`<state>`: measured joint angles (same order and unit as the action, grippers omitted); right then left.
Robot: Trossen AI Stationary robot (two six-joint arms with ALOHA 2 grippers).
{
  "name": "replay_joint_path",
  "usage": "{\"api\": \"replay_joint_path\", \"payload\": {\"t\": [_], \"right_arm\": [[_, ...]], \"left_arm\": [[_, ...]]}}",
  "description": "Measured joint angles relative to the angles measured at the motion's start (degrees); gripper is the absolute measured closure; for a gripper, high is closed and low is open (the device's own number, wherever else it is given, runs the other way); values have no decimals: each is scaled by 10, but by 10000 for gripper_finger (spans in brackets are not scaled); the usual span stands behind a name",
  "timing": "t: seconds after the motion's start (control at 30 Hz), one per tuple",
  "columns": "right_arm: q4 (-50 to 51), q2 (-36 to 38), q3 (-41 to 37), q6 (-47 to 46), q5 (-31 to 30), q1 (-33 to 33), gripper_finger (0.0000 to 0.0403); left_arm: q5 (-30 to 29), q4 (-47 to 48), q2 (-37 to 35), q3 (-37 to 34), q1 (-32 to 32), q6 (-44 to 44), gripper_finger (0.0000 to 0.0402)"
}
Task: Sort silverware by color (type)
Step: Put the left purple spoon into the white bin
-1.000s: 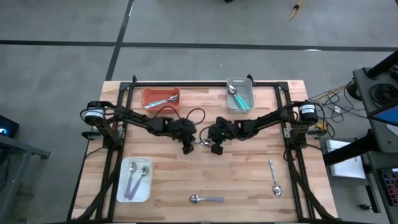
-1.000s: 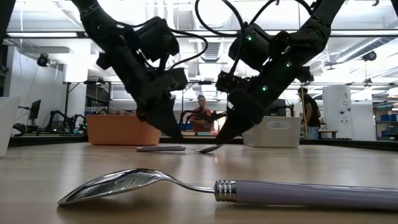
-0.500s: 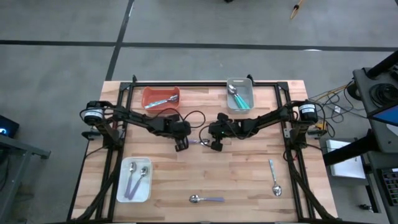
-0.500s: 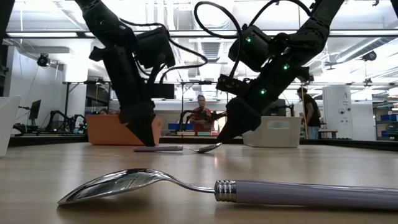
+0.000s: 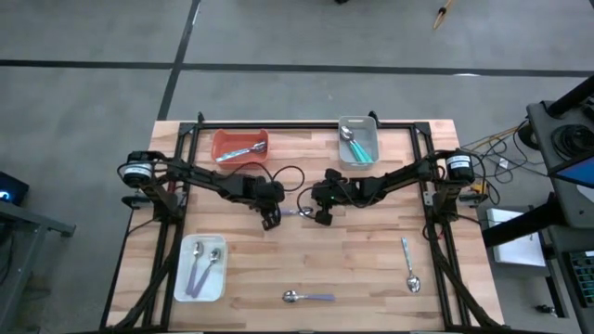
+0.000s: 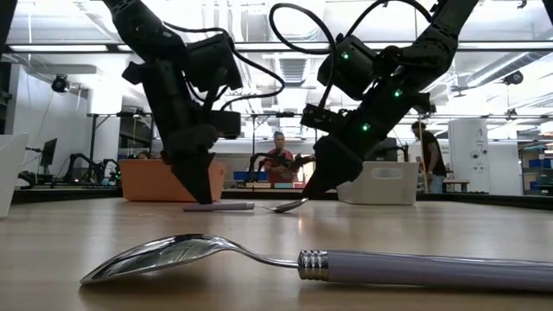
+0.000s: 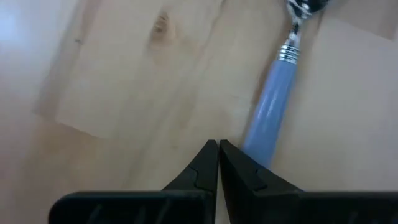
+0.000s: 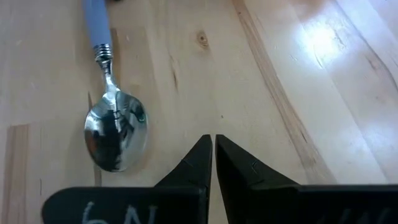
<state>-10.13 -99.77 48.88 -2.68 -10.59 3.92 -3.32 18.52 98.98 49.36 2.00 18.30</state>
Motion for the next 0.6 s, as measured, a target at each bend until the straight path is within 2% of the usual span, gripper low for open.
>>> {"api": "replay_joint_path", "payload": {"t": [0.1, 0.3, 0.53, 0.6], "right_arm": [[2, 2, 0, -8, 5, 0, 390], [17, 21, 0, -49, 80, -3, 390], [72, 64, 0, -71, 101, -27, 390], [85, 71, 0, -84, 129, -34, 390]], "left_arm": [[12, 0, 0, 0, -12, 18, 402], [48, -5, 1, -1, -31, 52, 402], [47, -14, 1, -1, -52, 92, 402], [47, -19, 2, -2, -58, 102, 402]]}}
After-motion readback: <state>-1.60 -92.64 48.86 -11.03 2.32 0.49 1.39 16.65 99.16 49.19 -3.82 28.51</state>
